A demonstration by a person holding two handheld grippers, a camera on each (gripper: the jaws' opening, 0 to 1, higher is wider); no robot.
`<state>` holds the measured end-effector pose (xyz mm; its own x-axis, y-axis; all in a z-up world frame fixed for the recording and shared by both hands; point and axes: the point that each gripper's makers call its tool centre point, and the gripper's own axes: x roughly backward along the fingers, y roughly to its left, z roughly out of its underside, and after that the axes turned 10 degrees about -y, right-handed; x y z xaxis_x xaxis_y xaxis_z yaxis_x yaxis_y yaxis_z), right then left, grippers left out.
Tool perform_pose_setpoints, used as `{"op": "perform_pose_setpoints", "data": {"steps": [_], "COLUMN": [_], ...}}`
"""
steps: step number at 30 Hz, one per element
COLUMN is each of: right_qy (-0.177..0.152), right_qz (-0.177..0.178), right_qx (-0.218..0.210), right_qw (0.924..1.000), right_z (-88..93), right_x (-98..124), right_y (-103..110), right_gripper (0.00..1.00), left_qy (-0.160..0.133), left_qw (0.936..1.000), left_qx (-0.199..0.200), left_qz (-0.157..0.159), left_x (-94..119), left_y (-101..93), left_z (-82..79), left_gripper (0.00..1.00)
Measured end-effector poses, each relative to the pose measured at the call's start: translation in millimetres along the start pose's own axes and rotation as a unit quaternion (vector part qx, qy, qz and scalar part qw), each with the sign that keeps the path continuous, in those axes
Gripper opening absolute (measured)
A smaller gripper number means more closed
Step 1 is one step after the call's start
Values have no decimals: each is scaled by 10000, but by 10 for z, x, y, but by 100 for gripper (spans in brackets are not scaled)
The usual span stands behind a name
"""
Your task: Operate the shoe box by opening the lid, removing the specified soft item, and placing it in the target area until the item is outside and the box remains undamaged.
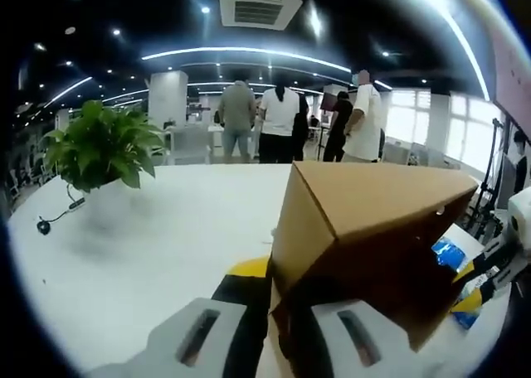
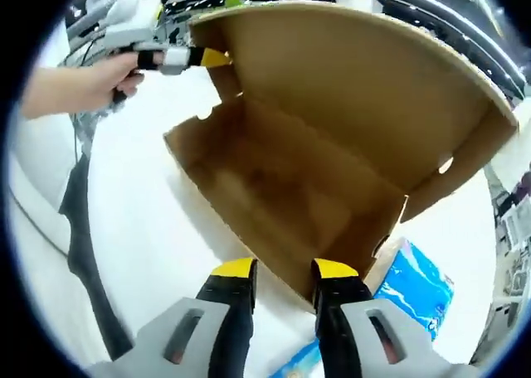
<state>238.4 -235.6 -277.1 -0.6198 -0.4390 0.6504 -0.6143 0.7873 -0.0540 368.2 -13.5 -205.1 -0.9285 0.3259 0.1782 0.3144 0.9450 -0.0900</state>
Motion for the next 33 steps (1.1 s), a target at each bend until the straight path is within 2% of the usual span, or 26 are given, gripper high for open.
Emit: {"op": "perform_pose_setpoints", "data": {"steps": [7,9,11,14,15,16,19,23,26,28,31,33], "right_qy": [-266,-435,-669,-641,-706,-932,-1112,-1482,-1542,-1698,-2045,-2011], "right_qz": [115,215,466,413,464,697,972,1365,1404,1571,1880,1815], "right_qx": [-204,-538,-852,-1072,-1044,-987,-985,-711,-626,-548,-376,-362], "right_qw": [9994,9974,9930,9913,9909,9883,9841,9769,9760,9713,9599,9619], "right_z": [-85,-153,-220,-220,-242,-316,-384,-511,-551,-622,-768,-791], "right_x": [105,149,219,289,314,359,448,515,512,551,638,620], "right_y": [-8,-34,-130,-129,-156,-246,-371,-583,-645,-743,-918,-947], "right_gripper": [24,27,31,31,31,31,31,31,33,31,26,24], "left_qy": [18,10,-7,-30,-38,-46,-70,-147,-170,-174,-186,-196], "left_qw": [10000,10000,10000,10000,10000,10000,9999,9998,9998,9997,9996,9995], "left_qx": [52,59,55,16,15,16,-33,-55,-68,-80,-97,-121], "left_qz": [9,17,38,57,60,68,85,101,122,150,177,194], "left_x": [14,15,21,29,28,32,50,64,65,63,63,61], "left_y": [-6,-4,-4,-5,-2,-5,-14,-11,-15,-10,-12,-9], "left_z": [-1,-1,4,4,5,4,6,20,20,19,22,29], "left_gripper": [5,5,5,5,5,5,5,5,6,6,6,6]}}
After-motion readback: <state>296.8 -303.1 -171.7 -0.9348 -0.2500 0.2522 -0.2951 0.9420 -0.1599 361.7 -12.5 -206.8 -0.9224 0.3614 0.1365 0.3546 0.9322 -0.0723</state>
